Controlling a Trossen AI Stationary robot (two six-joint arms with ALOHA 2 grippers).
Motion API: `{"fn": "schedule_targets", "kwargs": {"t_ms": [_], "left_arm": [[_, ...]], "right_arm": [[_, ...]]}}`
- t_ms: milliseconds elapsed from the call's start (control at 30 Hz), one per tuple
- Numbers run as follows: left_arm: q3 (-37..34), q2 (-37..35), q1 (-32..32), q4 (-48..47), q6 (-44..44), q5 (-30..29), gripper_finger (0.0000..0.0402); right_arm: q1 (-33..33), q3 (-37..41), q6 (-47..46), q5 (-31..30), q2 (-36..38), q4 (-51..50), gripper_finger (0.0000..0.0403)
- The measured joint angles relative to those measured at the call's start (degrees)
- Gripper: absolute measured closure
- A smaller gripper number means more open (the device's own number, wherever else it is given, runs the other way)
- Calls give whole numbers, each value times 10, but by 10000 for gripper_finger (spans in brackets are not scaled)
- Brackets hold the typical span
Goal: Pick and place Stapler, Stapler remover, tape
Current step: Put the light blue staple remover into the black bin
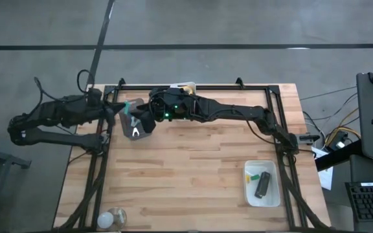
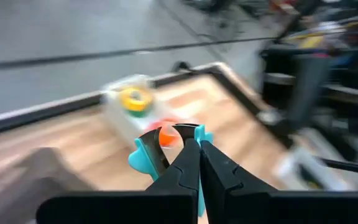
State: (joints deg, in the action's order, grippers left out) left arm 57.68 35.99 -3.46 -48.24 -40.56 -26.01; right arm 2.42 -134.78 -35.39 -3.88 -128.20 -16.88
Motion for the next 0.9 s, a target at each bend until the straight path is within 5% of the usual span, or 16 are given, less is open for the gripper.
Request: {"fn": "schedule_targets", "kwargs": {"t_ms": [133,600,900], "left_arm": [[-22,3,-1,-39,1,-50,395],[-197,6,-27,-12,-107,-28,393],[-298,16,-118,79,-121,75,392]], "right_arm": [[0,0,9,0,1,-1,169],[0,0,9,57,2,-17,169],[0,0,18,89,15,-18,177]]}}
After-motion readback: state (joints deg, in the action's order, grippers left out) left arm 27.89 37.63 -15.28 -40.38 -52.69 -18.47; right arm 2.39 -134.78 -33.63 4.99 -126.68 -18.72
